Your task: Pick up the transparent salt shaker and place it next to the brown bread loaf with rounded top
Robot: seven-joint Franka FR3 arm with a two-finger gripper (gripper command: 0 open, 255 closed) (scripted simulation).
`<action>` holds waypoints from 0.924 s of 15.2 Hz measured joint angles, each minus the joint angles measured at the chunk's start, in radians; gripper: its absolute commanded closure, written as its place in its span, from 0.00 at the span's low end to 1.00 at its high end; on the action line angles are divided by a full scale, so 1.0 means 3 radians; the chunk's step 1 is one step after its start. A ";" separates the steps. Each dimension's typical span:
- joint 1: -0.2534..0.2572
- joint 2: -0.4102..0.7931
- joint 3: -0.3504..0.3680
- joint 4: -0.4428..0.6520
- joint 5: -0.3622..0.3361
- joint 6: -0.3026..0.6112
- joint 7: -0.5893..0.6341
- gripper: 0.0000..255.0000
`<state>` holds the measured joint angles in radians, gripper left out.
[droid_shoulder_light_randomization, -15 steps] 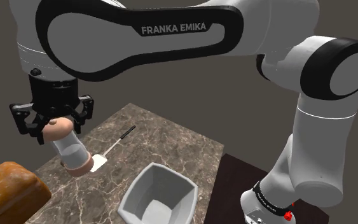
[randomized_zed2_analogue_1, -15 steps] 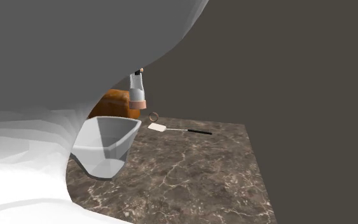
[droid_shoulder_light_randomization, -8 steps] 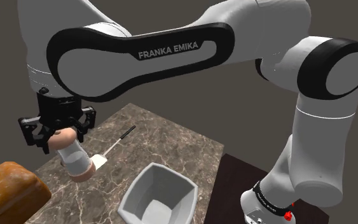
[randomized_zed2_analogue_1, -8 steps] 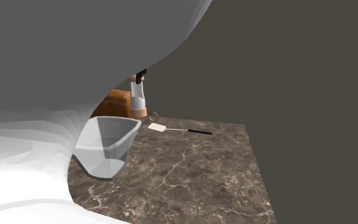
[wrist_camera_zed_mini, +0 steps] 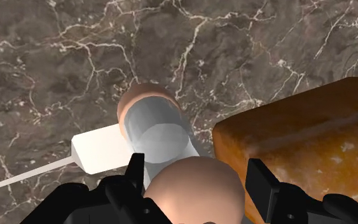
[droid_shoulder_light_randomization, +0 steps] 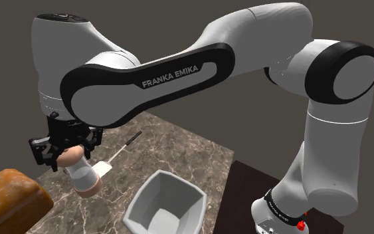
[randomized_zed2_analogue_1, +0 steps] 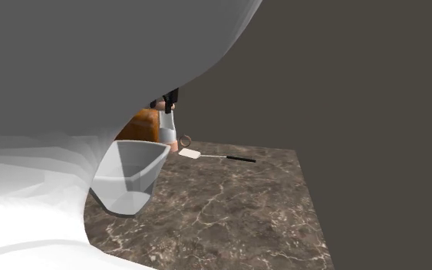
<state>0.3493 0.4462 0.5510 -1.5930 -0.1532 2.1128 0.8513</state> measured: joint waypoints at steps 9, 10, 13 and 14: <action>0.0007 0.0040 -0.0014 -0.0063 -0.0024 0.0100 0.0011 0.00; 0.0007 0.0040 -0.0014 -0.0063 -0.0024 0.0100 0.0011 0.00; 0.0007 0.0039 -0.0013 -0.0063 -0.0024 0.0100 0.0011 0.00; 0.0007 0.0039 -0.0014 -0.0063 -0.0024 0.0100 0.0011 0.00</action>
<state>0.3514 0.4580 0.5469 -1.6118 -0.1604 2.1429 0.8545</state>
